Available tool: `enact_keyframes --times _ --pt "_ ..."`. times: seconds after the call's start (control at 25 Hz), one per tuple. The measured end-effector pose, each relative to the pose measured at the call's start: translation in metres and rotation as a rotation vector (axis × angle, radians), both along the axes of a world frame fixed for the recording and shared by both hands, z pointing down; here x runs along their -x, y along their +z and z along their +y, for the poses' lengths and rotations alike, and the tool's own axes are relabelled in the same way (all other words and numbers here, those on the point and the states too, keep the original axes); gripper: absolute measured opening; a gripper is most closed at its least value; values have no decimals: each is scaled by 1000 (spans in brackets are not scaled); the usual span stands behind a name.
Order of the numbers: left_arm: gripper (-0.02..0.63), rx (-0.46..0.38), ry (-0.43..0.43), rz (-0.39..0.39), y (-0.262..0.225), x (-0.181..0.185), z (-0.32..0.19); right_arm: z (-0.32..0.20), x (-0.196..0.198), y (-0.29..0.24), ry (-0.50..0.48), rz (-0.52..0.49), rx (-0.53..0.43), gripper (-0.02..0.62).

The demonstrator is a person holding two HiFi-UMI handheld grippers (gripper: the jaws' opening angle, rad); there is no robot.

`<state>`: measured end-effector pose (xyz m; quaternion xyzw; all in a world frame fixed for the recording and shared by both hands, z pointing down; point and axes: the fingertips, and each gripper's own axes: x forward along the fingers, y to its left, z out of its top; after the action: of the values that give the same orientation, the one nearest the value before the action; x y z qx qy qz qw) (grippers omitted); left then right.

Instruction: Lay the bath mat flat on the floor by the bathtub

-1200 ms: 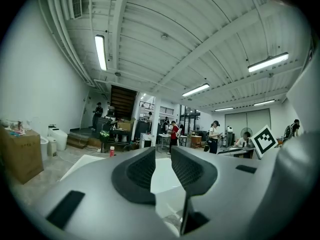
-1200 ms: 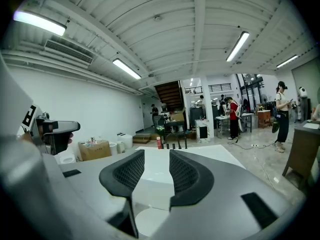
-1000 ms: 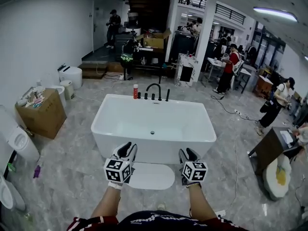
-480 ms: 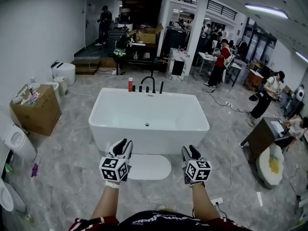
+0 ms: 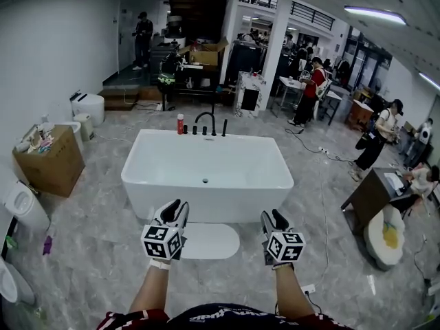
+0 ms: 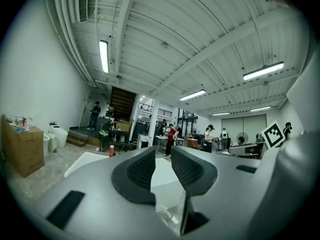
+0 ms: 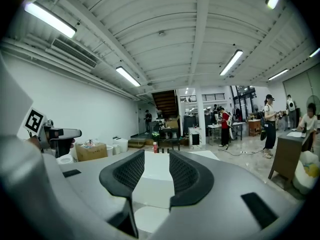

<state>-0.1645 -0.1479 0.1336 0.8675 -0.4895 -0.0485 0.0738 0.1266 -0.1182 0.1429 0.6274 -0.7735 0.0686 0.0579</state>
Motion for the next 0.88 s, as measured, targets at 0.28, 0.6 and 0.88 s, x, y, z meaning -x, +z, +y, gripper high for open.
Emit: enact_keyframes --times 0.28,0.6,0.88 --pt "110 -11 2 -12 -19 -49 -13 -9 -48 -17 6 -38 -30 176" --pt "63 -10 -20 -16 -20 -74 -17 -16 -72 -20 1 -62 -53 176" --pt "36 -27 -29 -26 -26 -79 -19 -20 -74 -24 -11 -72 -58 176"
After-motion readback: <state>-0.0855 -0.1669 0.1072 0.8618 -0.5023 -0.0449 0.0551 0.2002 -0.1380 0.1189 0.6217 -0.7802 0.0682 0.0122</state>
